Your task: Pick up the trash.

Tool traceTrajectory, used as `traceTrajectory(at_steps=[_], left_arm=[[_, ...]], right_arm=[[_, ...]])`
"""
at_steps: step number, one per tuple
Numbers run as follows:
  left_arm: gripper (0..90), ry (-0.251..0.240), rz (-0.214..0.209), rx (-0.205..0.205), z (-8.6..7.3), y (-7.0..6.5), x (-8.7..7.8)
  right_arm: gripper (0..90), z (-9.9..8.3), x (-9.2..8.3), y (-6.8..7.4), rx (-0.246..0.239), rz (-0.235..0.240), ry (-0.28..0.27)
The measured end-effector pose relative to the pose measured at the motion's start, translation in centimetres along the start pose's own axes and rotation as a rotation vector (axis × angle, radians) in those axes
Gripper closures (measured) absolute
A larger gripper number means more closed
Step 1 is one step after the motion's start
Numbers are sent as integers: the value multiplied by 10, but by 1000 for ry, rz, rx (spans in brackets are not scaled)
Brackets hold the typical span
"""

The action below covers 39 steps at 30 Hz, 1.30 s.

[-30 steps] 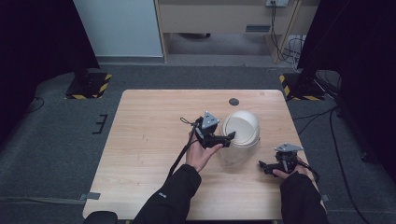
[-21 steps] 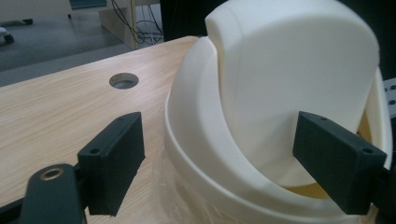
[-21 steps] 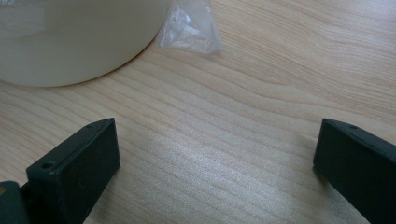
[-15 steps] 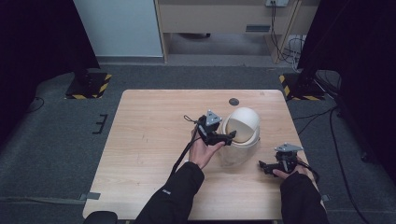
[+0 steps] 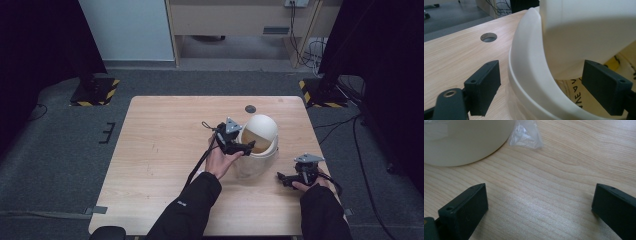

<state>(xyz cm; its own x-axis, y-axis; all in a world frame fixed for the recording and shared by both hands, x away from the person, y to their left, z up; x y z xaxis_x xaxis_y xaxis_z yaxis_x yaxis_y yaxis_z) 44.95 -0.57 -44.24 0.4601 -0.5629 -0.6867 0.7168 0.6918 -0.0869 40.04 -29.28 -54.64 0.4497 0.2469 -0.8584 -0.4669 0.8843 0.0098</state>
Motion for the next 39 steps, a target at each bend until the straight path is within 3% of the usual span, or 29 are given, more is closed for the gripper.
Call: traceTrajectory(at_steps=[12, 23, 30, 39], left_arm=[[161, -96, -19, 19, -2, 6, -50], [163, -142, -10, 6, -30, 25, -99], [176, -113, 16, 4, -59, 36, -114], [183, -43, 48, -31, -101, 51, -111]], right_arm=[[7, 0, 0, 0, -1, 0, 1], [7, 0, 0, 0, 0, 0, 0], [7, 0, 0, 0, 0, 0, 0], [6, 0, 0, 0, -4, -1, -1]])
Point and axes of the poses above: each handheld gripper's, and its own axes: x roughly forward along the jaws, z roughly out of its top, y roughly to its left, the point moved 1 cm from there along x, roughly forward along the jaws, and after that the axes turned 14 degrees about y, right-handed, at the moved point
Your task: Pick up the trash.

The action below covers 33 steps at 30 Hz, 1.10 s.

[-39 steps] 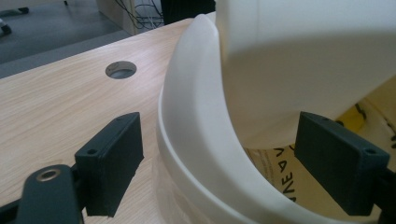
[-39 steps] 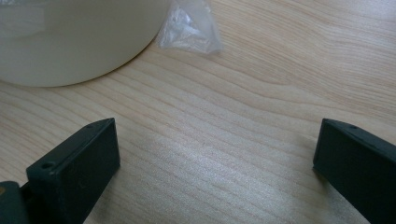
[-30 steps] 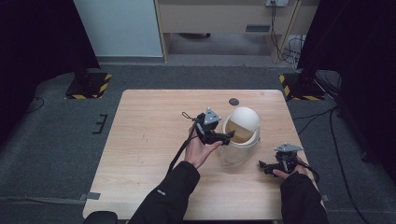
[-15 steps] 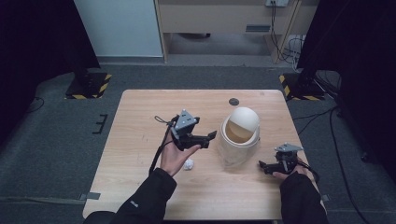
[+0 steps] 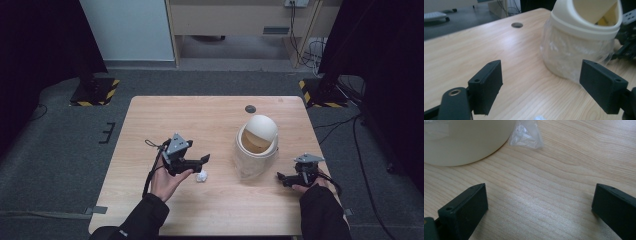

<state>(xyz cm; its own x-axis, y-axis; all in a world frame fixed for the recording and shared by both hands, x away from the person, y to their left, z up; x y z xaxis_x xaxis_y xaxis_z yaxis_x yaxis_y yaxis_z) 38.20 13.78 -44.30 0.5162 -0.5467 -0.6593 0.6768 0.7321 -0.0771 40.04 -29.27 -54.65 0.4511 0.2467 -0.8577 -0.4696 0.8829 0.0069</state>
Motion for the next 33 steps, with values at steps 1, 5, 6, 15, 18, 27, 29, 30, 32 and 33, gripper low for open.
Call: traceTrajectory(at_steps=[1, 5, 6, 15, 18, 27, 29, 30, 32, 33], left_arm=[[183, 7, 1, -6, -4, 1, 1], [183, 37, 11, -11, -17, 5, 6], [188, 45, 10, -12, -19, 6, 7], [226, 140, 32, -9, -38, 14, 23], [236, 177, 29, -17, -43, 16, 31], [285, 274, -10, 23, -48, 3, 52], [300, 301, -15, 41, -50, -1, 56], [310, 314, -14, 54, -51, -2, 57], [325, 337, -10, 69, -52, -4, 60], [338, 343, -11, 74, -53, -5, 61]], right_arm=[[6, 0, 0, 0, -1, 0, 1], [6, 0, 0, 0, -1, 0, 1], [6, 0, 0, 0, -1, 0, 1], [6, 0, 0, 0, -1, -1, 1], [6, 0, 0, 0, 0, -1, 0], [5, 0, 0, 0, 0, 1, 2], [5, 0, 0, 1, -1, 2, 1], [5, 0, 0, 0, -1, 1, 2], [5, 0, 0, 1, -1, 2, 1], [5, 0, 0, 1, -2, 2, 1]])
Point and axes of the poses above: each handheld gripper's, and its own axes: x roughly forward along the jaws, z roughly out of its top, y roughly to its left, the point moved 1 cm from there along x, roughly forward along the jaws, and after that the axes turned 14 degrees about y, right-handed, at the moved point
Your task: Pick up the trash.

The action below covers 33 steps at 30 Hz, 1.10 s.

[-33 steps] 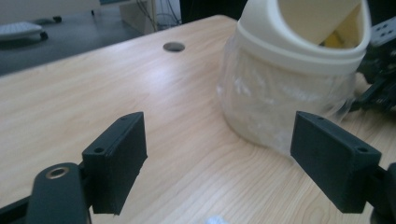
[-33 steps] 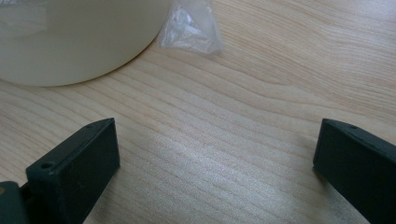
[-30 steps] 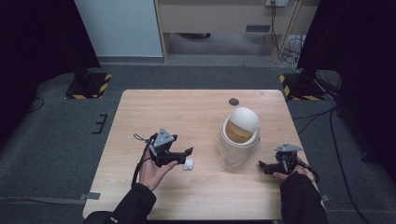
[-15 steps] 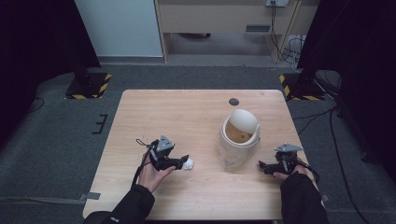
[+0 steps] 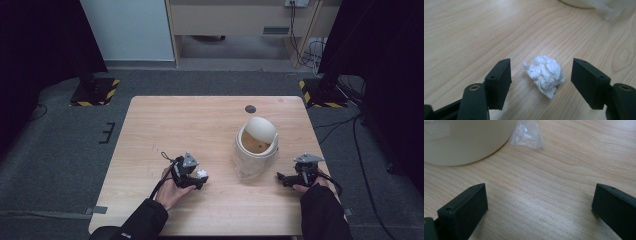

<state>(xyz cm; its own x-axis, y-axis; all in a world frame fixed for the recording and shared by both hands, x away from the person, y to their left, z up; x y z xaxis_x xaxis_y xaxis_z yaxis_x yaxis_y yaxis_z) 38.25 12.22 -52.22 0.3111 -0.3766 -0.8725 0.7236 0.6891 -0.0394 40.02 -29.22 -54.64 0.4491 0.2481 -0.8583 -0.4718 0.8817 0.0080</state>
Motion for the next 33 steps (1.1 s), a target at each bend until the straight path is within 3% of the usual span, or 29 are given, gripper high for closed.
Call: traceTrajectory(at_steps=[10, 18, 25, 33], left_arm=[[475, 38, 2, 30, 1, -4, 7], [590, 31, 9, 43, 1, -3, 8], [637, 15, -2, 29, 1, 0, 6], [639, -38, -22, 6, 3, 1, -3]], right_arm=[[5, 0, 0, 0, 1, 1, 1], [5, 0, 0, 0, -2, 1, 1], [5, 0, 0, 0, -4, 1, 1], [5, 0, 0, 0, -6, 1, 1]])
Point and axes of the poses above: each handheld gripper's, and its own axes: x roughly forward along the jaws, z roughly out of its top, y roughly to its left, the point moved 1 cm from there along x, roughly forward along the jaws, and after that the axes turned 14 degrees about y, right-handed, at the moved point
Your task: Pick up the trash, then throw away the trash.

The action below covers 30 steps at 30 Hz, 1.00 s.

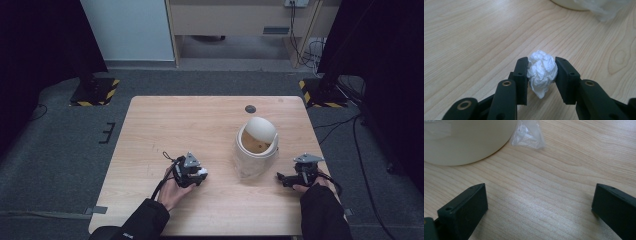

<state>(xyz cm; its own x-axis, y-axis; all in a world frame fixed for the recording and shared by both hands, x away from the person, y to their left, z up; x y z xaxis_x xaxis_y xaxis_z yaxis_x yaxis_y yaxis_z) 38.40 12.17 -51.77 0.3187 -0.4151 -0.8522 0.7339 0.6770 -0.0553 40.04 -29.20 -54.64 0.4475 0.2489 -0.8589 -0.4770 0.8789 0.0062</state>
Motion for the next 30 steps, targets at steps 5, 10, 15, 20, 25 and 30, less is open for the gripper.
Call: traceTrajectory(at_steps=[5, 10, 15, 20, 25, 30], left_arm=[[639, -32, 0, -9, 2, 1, -7], [640, -82, -9, -17, 4, 0, -17], [640, -163, -8, -7, 9, -4, -34], [639, -248, -11, -22, 13, -4, -51], [640, -315, -14, -41, 14, -2, -66], [639, -387, -4, -40, 18, -4, -82]], right_arm=[[5, 0, 0, 0, 0, 0, 0], [5, 0, 0, 0, 0, 0, 0], [5, 0, 0, 0, -1, 0, 0], [5, 0, 0, 0, -1, -1, 0], [5, 0, 0, 0, -1, 0, 0], [5, 0, 0, 0, -1, -1, 0]])
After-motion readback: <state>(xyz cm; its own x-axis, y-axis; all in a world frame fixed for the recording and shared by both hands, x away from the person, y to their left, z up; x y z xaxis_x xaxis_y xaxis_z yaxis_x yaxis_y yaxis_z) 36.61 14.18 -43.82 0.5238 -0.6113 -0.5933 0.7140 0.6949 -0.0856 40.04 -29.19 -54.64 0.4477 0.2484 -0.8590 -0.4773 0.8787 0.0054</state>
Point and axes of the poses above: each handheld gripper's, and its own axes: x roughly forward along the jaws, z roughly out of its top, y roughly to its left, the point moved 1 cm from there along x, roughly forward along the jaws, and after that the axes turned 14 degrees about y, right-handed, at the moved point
